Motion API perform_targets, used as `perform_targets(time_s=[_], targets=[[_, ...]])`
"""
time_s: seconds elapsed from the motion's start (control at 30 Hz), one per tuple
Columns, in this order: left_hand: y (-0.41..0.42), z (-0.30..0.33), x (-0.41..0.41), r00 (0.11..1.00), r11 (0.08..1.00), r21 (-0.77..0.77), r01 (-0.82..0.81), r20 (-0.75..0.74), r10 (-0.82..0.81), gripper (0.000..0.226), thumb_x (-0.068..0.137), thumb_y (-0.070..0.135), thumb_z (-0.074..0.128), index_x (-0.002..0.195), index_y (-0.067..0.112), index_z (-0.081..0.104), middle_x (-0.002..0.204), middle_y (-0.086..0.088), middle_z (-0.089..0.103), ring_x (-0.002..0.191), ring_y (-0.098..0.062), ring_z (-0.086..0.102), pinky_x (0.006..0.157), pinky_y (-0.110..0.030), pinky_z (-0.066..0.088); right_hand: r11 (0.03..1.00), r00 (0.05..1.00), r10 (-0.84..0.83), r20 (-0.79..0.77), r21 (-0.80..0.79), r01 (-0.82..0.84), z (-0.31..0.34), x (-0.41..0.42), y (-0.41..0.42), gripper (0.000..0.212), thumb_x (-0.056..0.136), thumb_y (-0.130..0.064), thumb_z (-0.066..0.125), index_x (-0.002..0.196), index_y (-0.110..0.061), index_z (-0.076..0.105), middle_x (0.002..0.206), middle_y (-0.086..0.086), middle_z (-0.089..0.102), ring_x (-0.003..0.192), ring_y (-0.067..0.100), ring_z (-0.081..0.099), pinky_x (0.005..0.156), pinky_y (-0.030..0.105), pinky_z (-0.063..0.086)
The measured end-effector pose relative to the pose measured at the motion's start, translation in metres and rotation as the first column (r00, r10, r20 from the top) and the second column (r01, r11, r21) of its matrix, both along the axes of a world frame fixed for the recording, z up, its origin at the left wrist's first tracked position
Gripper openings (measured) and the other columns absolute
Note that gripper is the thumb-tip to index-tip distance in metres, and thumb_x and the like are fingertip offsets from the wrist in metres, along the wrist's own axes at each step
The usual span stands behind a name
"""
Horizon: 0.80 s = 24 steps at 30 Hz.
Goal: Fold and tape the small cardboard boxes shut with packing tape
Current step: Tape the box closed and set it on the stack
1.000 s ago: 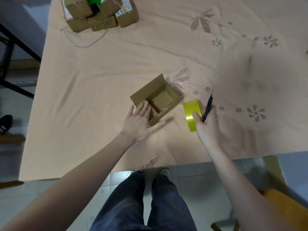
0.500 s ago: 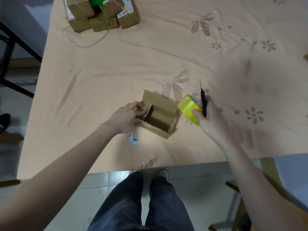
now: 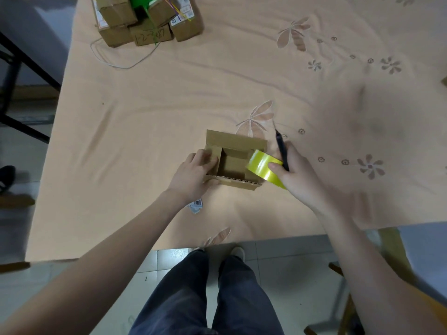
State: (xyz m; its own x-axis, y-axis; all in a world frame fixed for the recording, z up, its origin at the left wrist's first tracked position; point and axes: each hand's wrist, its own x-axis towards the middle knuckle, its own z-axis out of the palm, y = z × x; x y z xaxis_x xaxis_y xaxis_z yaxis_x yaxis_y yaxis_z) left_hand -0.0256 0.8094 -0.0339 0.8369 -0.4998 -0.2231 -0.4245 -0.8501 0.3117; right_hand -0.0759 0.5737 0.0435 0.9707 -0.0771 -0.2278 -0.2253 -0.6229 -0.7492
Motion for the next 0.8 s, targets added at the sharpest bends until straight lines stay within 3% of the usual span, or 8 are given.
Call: perform_targets(time_s=[0.2, 0.3, 0.37, 0.4, 0.47, 0.53, 0.67, 0.8], targets=[[0.005, 0.004, 0.005, 1.0, 0.998, -0.059, 0.017, -0.013, -0.017, 0.067, 0.089, 0.057, 0.045, 0.141, 0.016, 0.043, 0.137, -0.006, 0.043, 0.12, -0.028, 0.044, 0.102, -0.035, 0.034, 0.982, 0.986, 0.126, -0.111, -0.127, -0.14, 0.004, 0.032, 0.018, 0.016, 0.095, -0.018, 0.051, 0.104, -0.012, 0.039, 0.089, 0.006, 0.051, 0.086, 0.028, 0.049, 0.067, 0.034, 0.037], [0.007, 0.007, 0.009, 0.999, 0.991, -0.132, -0.029, -0.029, 0.026, 0.063, 0.09, 0.051, 0.047, 0.14, 0.013, 0.042, 0.123, -0.007, 0.054, 0.11, -0.029, 0.051, 0.092, -0.035, 0.039, 0.955, 0.973, 0.186, -0.138, -0.206, -0.212, 0.003, 0.04, 0.031, 0.039, 0.096, -0.02, 0.047, 0.131, -0.009, 0.034, 0.128, 0.008, 0.045, 0.103, 0.033, 0.048, 0.082, 0.04, 0.042], [0.002, 0.008, 0.008, 0.994, 0.978, -0.18, -0.109, -0.02, 0.107, 0.059, 0.09, 0.049, 0.051, 0.138, 0.014, 0.042, 0.117, -0.007, 0.06, 0.104, -0.029, 0.054, 0.086, -0.035, 0.041, 0.955, 0.974, 0.182, -0.134, -0.21, -0.207, 0.003, 0.042, 0.035, 0.041, 0.096, -0.02, 0.047, 0.133, -0.01, 0.032, 0.138, 0.005, 0.039, 0.103, 0.03, 0.046, 0.081, 0.037, 0.04], [-0.001, 0.008, 0.008, 0.986, 0.964, -0.208, -0.166, -0.024, 0.164, 0.058, 0.089, 0.047, 0.054, 0.136, 0.015, 0.042, 0.118, -0.006, 0.061, 0.104, -0.029, 0.056, 0.085, -0.036, 0.043, 0.959, 0.977, 0.17, -0.13, -0.205, -0.194, 0.003, 0.043, 0.035, 0.037, 0.096, -0.02, 0.047, 0.129, -0.011, 0.034, 0.133, 0.007, 0.043, 0.102, 0.029, 0.047, 0.08, 0.037, 0.04], [-0.007, 0.007, 0.01, 0.962, 0.931, -0.244, -0.27, -0.042, 0.268, 0.059, 0.087, 0.045, 0.061, 0.134, 0.017, 0.041, 0.118, -0.003, 0.063, 0.103, -0.028, 0.057, 0.083, -0.04, 0.046, 0.971, 0.986, 0.126, -0.111, -0.189, -0.146, 0.006, 0.042, 0.028, 0.02, 0.095, -0.019, 0.049, 0.11, -0.012, 0.039, 0.101, 0.007, 0.053, 0.094, 0.03, 0.051, 0.075, 0.039, 0.044], [-0.013, 0.004, 0.012, 0.949, 0.915, -0.254, -0.313, -0.045, 0.312, 0.059, 0.084, 0.042, 0.065, 0.132, 0.018, 0.041, 0.116, -0.003, 0.061, 0.103, -0.027, 0.056, 0.082, -0.041, 0.047, 0.982, 0.995, 0.078, -0.065, -0.164, -0.088, 0.011, 0.038, 0.017, 0.016, 0.093, -0.017, 0.052, 0.099, -0.014, 0.037, 0.08, 0.001, 0.049, 0.079, 0.027, 0.05, 0.063, 0.035, 0.04], [-0.021, -0.009, 0.013, 0.939, 0.934, -0.141, -0.328, 0.055, 0.339, 0.06, 0.084, 0.047, 0.064, 0.129, 0.014, 0.043, 0.118, -0.007, 0.048, 0.108, -0.027, 0.046, 0.083, -0.038, 0.039, 0.997, 0.995, -0.054, 0.085, -0.054, 0.059, 0.027, 0.027, -0.008, 0.017, 0.089, -0.01, 0.058, 0.094, -0.011, 0.042, 0.077, 0.0, 0.05, 0.068, 0.018, 0.047, 0.057, 0.013, 0.035], [-0.022, -0.017, 0.012, 0.889, 0.876, -0.157, -0.456, -0.022, 0.458, 0.059, 0.08, 0.05, 0.066, 0.117, 0.009, 0.044, 0.115, -0.011, 0.043, 0.104, -0.03, 0.043, 0.078, -0.036, 0.033, 0.99, 0.994, -0.073, 0.078, 0.128, 0.062, 0.035, 0.023, -0.006, 0.02, 0.086, -0.008, 0.06, 0.086, -0.02, 0.043, 0.078, -0.002, 0.048, 0.074, 0.013, 0.046, 0.07, 0.029, 0.037]])
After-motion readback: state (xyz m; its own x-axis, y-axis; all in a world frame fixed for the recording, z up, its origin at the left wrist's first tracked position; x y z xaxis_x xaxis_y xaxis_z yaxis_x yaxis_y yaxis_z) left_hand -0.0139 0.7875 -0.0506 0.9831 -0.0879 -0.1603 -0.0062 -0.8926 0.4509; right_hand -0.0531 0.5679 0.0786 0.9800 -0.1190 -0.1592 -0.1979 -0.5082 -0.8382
